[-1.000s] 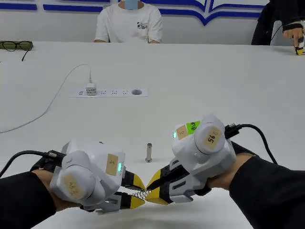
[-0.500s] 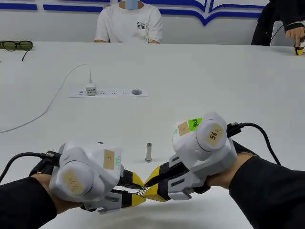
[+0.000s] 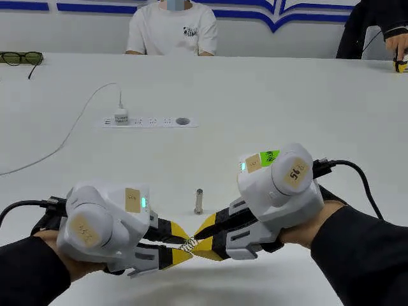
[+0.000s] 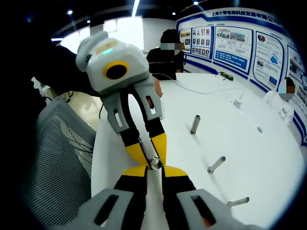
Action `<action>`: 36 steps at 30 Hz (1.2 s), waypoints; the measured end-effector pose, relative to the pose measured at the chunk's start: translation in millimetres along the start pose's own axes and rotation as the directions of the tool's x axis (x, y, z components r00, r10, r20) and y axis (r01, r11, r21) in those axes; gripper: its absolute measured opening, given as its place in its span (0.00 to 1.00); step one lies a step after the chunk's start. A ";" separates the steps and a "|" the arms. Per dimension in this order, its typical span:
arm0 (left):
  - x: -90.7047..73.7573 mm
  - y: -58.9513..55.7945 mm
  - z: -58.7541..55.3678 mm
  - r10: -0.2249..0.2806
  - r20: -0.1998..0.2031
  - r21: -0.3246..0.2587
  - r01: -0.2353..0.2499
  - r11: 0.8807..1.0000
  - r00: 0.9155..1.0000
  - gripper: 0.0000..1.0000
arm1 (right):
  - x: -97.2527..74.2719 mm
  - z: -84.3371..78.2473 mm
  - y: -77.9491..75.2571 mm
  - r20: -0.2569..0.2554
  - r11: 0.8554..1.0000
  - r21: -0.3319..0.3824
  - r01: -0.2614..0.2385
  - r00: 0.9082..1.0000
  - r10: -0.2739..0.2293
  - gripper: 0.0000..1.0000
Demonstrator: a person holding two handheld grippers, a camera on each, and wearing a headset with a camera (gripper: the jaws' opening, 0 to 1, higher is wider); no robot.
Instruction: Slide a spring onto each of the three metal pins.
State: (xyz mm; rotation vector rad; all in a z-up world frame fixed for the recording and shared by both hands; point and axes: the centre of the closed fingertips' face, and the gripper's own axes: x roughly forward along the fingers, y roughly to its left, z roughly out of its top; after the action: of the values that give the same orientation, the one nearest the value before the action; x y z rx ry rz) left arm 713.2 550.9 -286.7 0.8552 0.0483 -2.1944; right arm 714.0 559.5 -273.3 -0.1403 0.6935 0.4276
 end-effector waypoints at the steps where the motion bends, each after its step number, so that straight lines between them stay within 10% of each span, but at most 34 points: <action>1: -0.8 0.8 0.8 0.002 0.009 -0.013 -0.002 1.000 1.000 0.10 | -0.2 -0.7 -0.3 -0.001 1.000 0.000 0.002 1.000 -0.002 0.12; 20: -1.5 4.1 3.9 0.007 0.044 -0.061 -0.005 0.998 0.999 0.10 | 0.0 5.1 -4.5 0.037 0.999 -0.028 0.030 0.999 -0.029 0.02; 36: -6.8 33.7 16.2 0.073 0.168 -0.242 -0.030 0.970 0.983 0.10 | -29.6 -12.5 -16.7 0.075 0.994 0.034 0.104 0.991 -0.107 0.21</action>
State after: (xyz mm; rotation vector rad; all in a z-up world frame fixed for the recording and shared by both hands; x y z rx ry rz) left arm 730.0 526.8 -262.6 0.5210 0.1974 -2.1529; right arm 693.4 531.2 -264.0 -0.1312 0.6132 0.3196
